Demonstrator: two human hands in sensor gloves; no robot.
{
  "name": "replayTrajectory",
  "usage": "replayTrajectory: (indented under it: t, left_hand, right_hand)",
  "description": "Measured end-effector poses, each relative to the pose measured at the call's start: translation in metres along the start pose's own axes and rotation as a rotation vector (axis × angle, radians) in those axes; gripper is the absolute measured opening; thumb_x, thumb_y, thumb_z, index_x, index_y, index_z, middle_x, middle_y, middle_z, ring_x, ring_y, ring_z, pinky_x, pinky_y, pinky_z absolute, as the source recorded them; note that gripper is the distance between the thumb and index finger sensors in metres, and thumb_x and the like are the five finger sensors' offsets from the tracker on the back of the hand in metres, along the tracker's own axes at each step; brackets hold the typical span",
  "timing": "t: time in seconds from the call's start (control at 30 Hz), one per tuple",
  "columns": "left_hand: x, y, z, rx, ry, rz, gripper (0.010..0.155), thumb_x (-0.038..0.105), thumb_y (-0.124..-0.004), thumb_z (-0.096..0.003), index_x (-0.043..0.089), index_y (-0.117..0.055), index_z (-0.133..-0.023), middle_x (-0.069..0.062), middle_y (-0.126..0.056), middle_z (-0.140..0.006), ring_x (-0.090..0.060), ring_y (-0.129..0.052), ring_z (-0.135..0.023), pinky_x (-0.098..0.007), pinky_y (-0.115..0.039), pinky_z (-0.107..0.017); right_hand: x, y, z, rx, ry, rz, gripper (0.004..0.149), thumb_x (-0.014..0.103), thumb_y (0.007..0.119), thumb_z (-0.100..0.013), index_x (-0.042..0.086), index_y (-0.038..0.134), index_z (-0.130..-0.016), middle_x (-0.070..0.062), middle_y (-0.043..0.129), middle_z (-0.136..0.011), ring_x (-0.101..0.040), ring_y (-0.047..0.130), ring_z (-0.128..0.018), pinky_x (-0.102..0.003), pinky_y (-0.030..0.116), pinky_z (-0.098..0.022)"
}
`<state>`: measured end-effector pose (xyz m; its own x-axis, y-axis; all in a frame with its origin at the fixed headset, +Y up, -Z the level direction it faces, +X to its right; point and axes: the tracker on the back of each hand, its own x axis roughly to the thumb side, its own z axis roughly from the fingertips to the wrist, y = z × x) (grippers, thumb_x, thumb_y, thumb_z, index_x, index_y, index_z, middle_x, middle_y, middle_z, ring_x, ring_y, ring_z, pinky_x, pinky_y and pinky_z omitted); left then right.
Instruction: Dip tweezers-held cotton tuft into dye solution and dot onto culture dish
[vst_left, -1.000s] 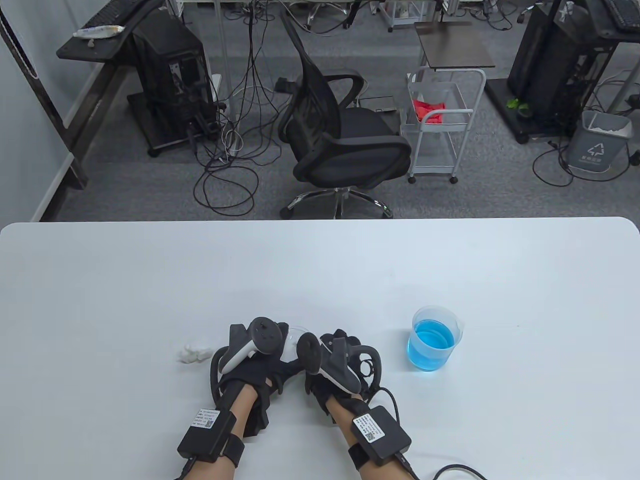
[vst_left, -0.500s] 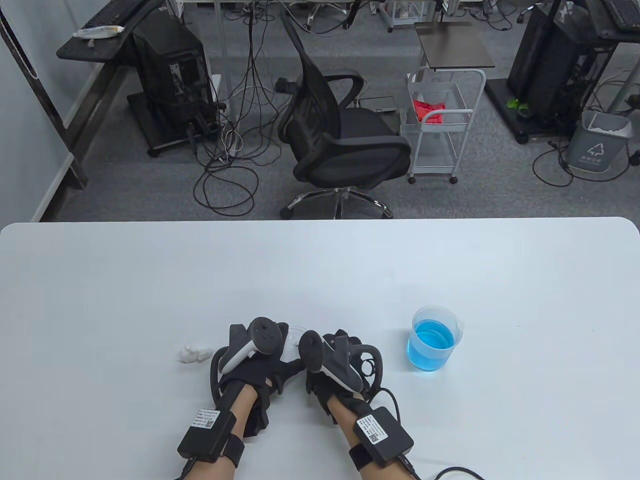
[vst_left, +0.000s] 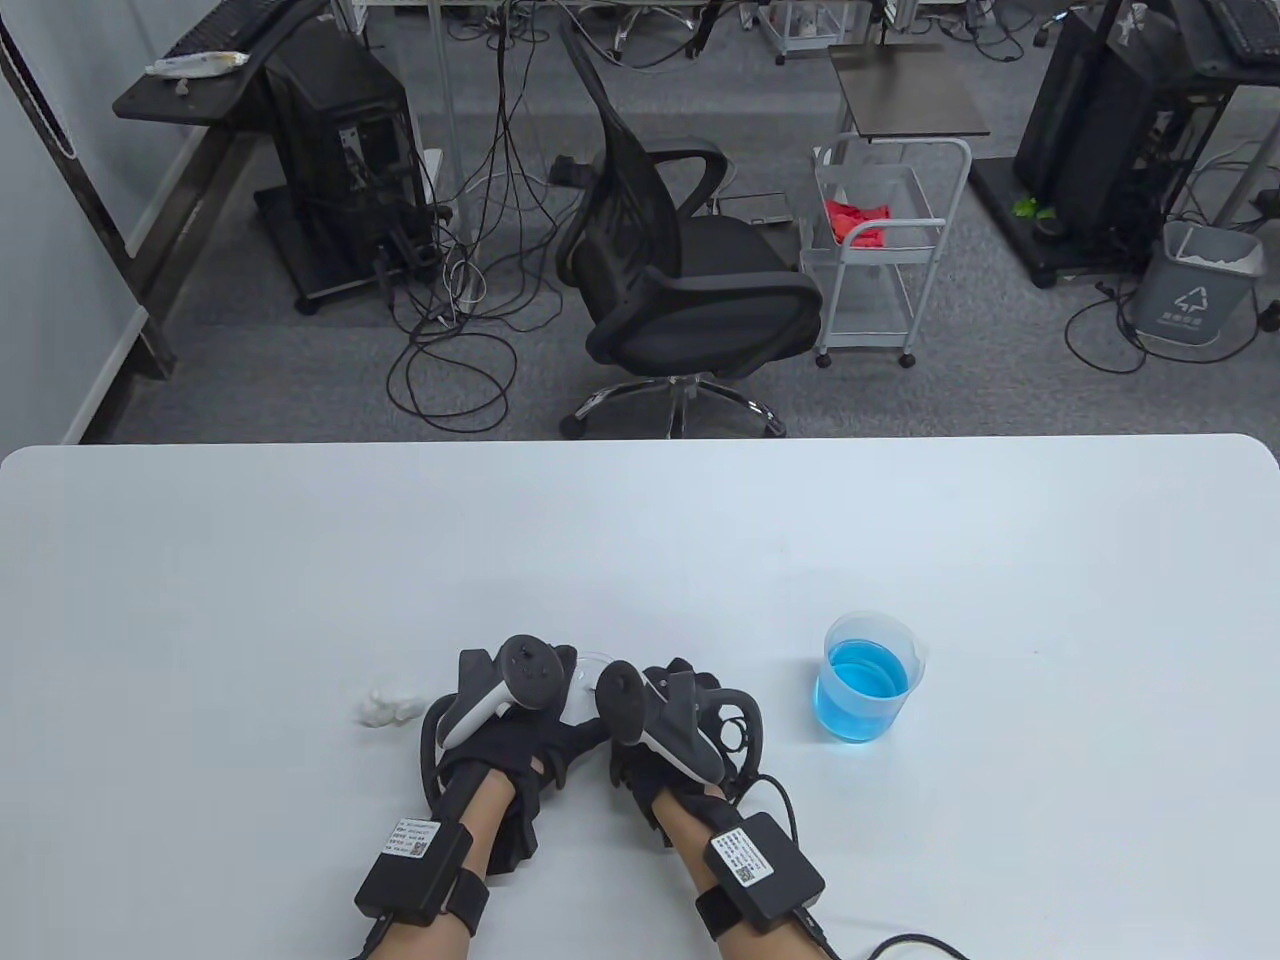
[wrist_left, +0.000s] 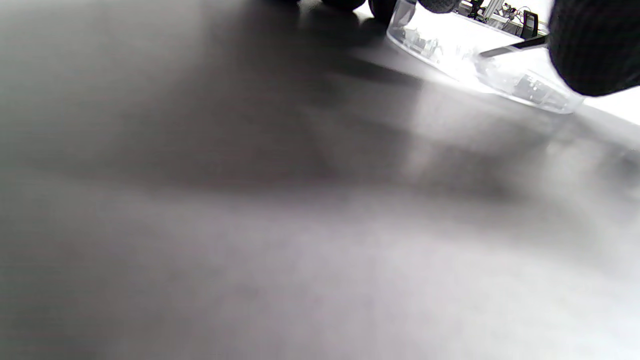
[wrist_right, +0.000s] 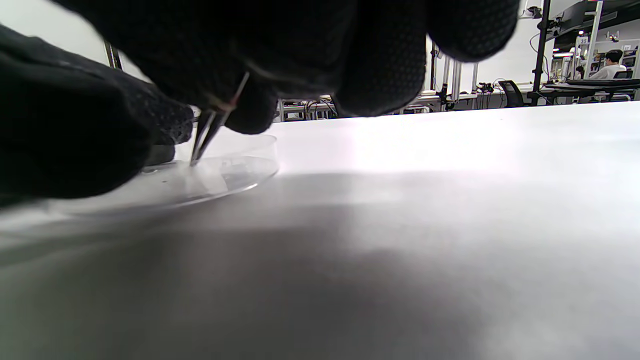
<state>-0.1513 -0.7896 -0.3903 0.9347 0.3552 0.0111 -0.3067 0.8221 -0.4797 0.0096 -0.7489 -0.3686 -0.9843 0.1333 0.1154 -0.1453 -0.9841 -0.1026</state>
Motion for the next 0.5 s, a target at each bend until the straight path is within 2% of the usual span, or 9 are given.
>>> replayTrajectory:
  t: [0.17,0.37,0.5]
  left_hand:
    - [0.0,0.0,0.0,0.0,0.0,0.0,0.093,0.077,-0.067,-0.0446,0.039,-0.016,-0.112,0.011,-0.015,-0.12,-0.022,-0.015,-0.117,-0.045,-0.026,-0.082]
    - [0.0,0.0,0.0,0.0,-0.001,0.006,0.093,0.077,-0.067,-0.0444,0.039,-0.015,-0.112,0.011,-0.014,-0.12,-0.022,-0.014,-0.117,-0.045,-0.026,-0.082]
    - [0.0,-0.001,0.0,-0.001,0.0,0.007,0.094,0.076,-0.067,-0.0441,0.039,-0.015,-0.112,0.011,-0.014,-0.12,-0.022,-0.014,-0.117,-0.045,-0.025,-0.082]
  right_hand:
    - [0.001,-0.003,0.001,-0.022,-0.007,-0.011,0.032,0.032,0.091,-0.04,0.022,0.099,-0.069,0.001,0.099,-0.045,-0.022,0.095,-0.061,-0.056,0.069,-0.056]
    - [0.006,-0.001,0.0,0.016,-0.01,0.014,0.032,0.032,0.091,-0.04,0.022,0.099,-0.069,0.001,0.099,-0.045,-0.022,0.095,-0.062,-0.056,0.069,-0.057]
    - [0.01,-0.003,0.001,-0.009,-0.032,0.019,0.032,0.033,0.091,-0.04,0.022,0.099,-0.069,0.001,0.099,-0.046,-0.021,0.095,-0.062,-0.056,0.069,-0.057]
